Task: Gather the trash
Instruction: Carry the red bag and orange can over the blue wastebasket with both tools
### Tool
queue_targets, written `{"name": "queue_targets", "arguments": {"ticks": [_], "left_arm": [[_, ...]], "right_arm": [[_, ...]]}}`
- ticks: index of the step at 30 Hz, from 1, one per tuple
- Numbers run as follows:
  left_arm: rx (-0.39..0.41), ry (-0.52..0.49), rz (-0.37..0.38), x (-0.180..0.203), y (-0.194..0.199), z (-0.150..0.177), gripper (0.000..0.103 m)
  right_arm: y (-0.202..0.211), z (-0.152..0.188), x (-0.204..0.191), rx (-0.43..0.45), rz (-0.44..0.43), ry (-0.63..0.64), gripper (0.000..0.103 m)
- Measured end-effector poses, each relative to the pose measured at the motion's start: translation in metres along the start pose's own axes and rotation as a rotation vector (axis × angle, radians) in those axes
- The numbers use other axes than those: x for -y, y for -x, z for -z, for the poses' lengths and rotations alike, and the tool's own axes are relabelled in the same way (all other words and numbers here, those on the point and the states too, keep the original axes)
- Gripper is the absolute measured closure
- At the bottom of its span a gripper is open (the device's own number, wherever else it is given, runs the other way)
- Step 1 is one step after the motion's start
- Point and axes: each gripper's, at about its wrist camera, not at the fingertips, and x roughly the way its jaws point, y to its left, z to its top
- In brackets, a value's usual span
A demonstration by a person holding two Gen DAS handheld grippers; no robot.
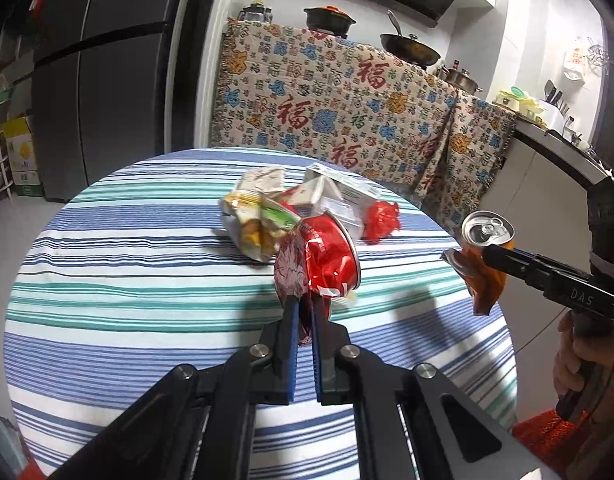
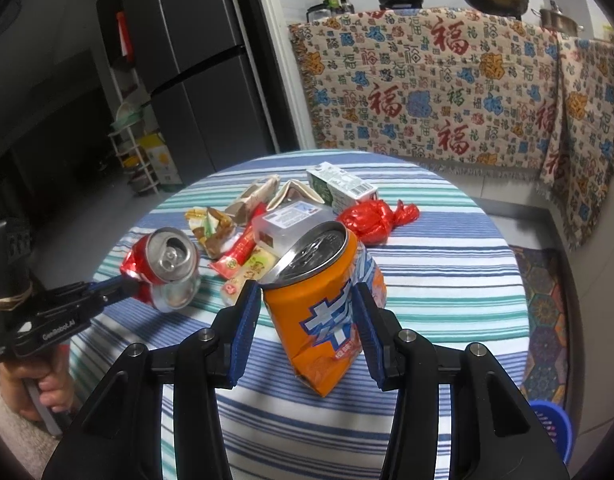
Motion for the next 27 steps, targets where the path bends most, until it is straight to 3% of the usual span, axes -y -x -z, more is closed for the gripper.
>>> {"name": "queue_targets", "arguments": {"ticks": [13,27], "left_arm": [[-0.009,-0.043,0.054,0.052,0.011,-0.001,0.097],[-0.051,-0.082,0.117,0.105,-0.004,-0.005,0.097]], "right_arm": [[0.038,0.006,0.017,0.037,-0.013,-0.038,0.055],[0.069,0.019,0.050,0.055,0.016,-0.090,0.055]]}}
